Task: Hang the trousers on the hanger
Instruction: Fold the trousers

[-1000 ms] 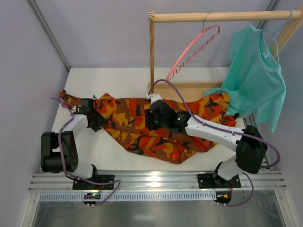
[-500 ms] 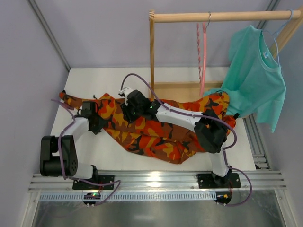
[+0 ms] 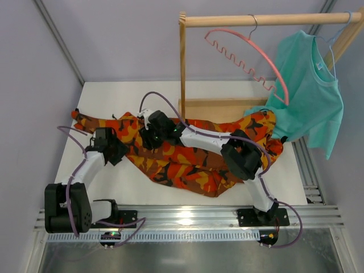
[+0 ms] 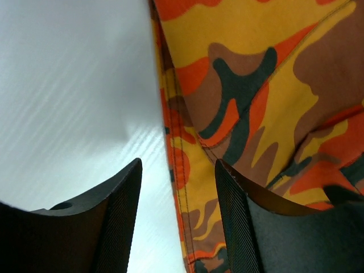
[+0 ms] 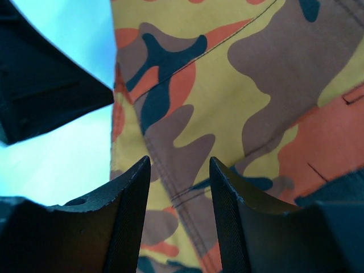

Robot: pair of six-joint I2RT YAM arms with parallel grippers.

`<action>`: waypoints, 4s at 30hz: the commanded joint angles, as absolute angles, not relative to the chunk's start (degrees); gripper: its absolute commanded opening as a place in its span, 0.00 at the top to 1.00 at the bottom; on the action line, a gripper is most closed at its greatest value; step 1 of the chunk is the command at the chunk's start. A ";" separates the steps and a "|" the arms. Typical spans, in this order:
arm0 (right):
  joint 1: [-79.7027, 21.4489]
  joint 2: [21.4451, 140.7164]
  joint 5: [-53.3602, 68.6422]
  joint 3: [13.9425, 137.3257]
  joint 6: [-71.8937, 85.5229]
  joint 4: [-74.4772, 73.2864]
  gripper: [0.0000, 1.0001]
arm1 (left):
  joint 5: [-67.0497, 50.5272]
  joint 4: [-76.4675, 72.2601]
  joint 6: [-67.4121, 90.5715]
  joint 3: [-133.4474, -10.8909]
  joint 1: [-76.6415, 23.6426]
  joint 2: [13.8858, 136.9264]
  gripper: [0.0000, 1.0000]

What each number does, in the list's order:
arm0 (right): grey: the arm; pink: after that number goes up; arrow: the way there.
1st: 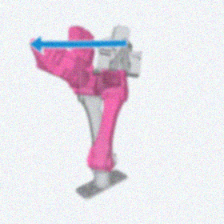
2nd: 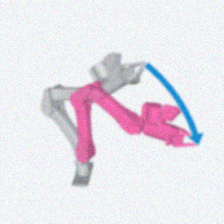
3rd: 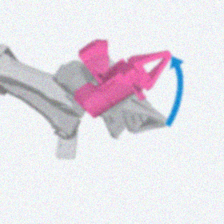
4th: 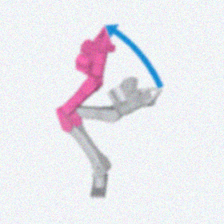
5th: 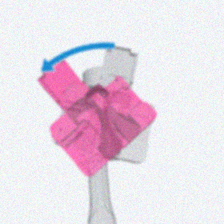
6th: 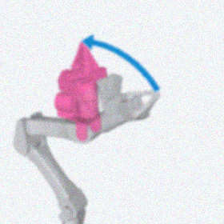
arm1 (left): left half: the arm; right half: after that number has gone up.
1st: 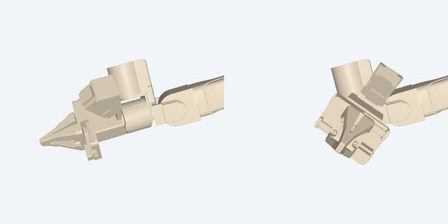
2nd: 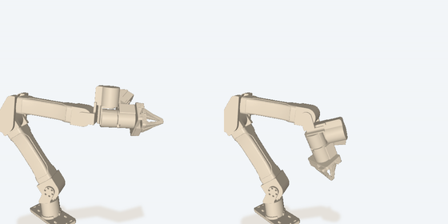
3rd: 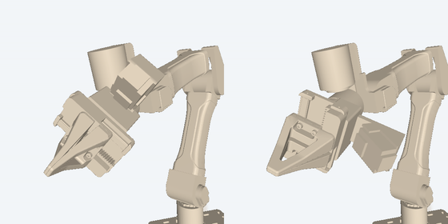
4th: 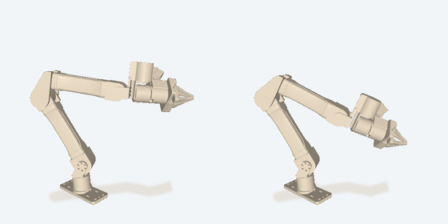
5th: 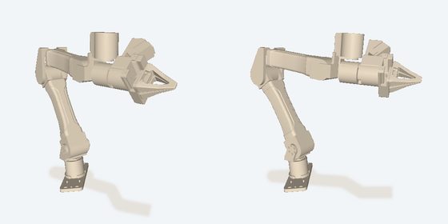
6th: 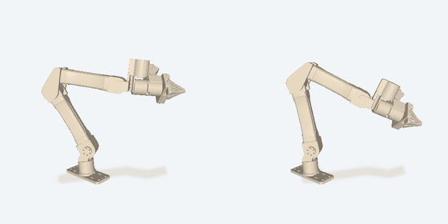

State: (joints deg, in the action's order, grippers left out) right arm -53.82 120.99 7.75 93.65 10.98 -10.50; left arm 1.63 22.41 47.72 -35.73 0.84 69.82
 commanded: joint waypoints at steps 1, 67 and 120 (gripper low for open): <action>-53.96 125.15 6.59 97.55 8.09 -8.70 0.50 | -6.39 16.18 47.20 -36.38 0.88 71.71 0.45; -60.47 129.38 -14.59 107.05 10.55 -13.54 0.96 | 1.41 14.60 51.06 -29.53 0.88 66.97 0.47; -55.11 130.78 -12.04 106.61 17.40 -11.16 0.96 | 32.17 54.39 56.42 -45.97 0.70 66.36 1.00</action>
State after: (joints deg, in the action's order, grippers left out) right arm -54.98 132.09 -12.32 103.72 17.96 -12.23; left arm 27.44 47.18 52.45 -45.06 0.60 68.05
